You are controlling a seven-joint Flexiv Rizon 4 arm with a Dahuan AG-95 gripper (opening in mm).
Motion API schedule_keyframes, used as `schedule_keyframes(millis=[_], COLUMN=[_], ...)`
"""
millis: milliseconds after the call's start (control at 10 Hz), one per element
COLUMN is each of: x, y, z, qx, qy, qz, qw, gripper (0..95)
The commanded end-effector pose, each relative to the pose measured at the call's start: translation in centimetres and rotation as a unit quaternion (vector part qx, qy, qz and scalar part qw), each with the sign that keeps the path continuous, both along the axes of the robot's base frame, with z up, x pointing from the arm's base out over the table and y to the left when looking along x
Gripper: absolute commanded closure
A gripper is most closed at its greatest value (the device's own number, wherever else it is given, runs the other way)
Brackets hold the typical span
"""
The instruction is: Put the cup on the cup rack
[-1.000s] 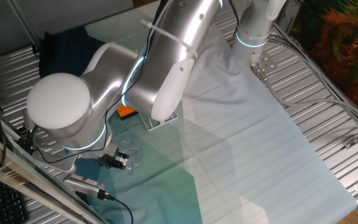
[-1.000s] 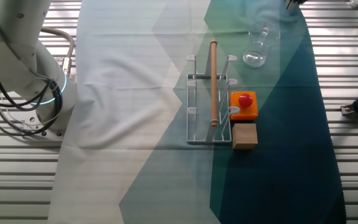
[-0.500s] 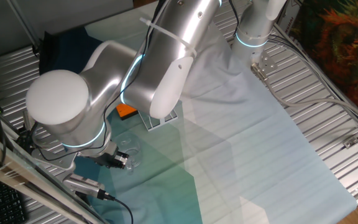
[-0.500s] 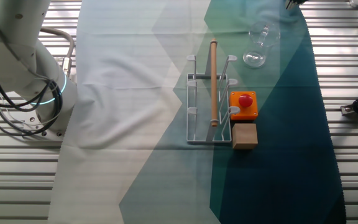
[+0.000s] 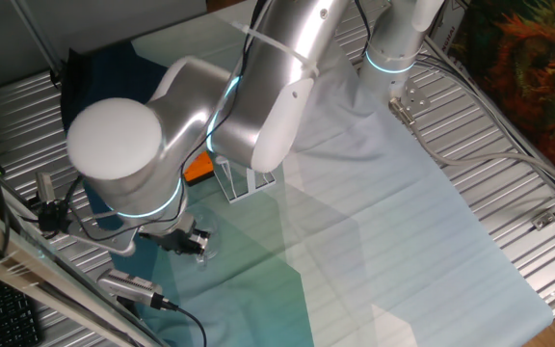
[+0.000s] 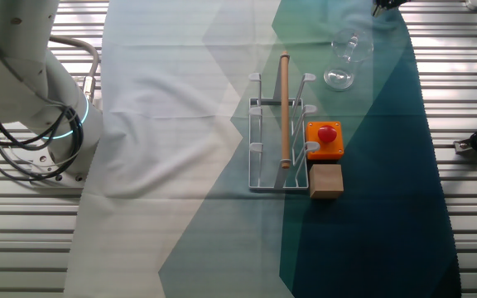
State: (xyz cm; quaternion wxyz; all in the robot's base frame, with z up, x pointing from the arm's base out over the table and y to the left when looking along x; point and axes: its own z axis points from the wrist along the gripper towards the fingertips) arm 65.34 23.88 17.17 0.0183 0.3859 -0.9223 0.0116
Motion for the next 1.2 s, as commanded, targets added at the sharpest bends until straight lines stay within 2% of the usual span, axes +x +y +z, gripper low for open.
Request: schedule_keyframes(millis=[100,700,1200], x=[0.1,-1.0,-1.4], y=[0.3,0.5,0.9], z=[-0.2,-1.0,-2.5], qx=[0.001,0.003,0.009], qy=[0.001,-0.006,-0.020], qz=[-0.002,-0.002,0.005], qw=[1.0000,1.0000,0.9998], gripper=[95.0,95.0,95.0])
